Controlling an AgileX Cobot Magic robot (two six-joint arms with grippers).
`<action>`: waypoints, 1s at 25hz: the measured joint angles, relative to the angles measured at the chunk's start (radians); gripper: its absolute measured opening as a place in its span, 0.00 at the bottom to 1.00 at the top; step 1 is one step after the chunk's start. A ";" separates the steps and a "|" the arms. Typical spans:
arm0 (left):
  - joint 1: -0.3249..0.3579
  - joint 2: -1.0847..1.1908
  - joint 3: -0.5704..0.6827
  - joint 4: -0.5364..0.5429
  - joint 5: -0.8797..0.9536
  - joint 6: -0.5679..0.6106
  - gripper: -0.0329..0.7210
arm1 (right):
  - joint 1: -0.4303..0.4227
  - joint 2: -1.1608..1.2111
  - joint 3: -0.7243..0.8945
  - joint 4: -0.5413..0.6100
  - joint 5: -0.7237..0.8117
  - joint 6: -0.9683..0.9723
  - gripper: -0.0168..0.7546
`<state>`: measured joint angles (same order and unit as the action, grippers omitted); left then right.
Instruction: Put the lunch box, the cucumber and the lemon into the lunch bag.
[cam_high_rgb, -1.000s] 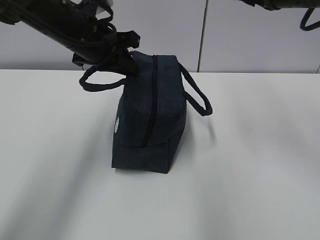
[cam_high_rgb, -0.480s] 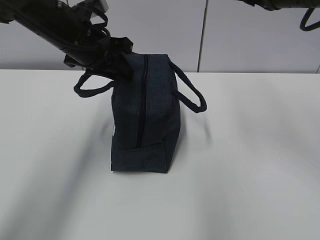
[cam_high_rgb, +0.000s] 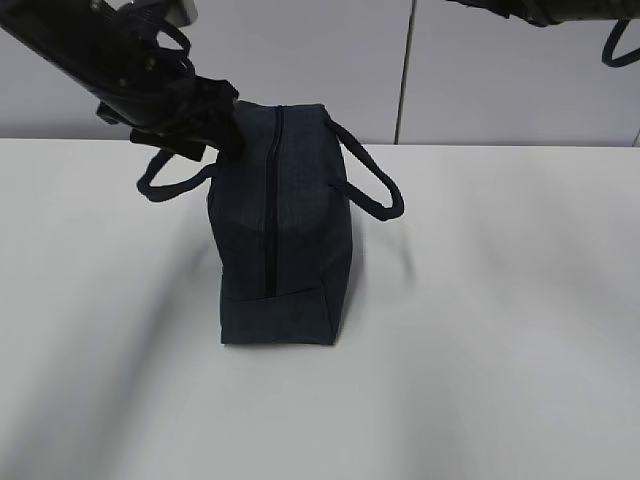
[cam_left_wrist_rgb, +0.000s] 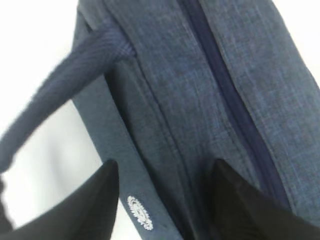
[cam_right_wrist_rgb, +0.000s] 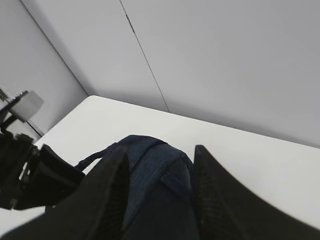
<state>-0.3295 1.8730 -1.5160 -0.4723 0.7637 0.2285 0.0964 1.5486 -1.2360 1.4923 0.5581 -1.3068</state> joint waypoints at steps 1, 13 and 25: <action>0.007 -0.018 0.000 0.016 0.000 0.000 0.57 | 0.000 -0.002 0.000 -0.016 0.005 0.005 0.43; 0.037 -0.271 0.000 0.162 0.040 0.000 0.57 | 0.000 -0.198 0.000 -0.372 0.062 0.264 0.61; 0.037 -0.673 0.131 0.175 0.142 0.000 0.55 | 0.000 -0.574 0.000 -0.970 0.332 0.817 0.61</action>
<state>-0.2921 1.2005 -1.3849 -0.2969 0.9056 0.2285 0.0964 0.9741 -1.2360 0.5220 0.8905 -0.4898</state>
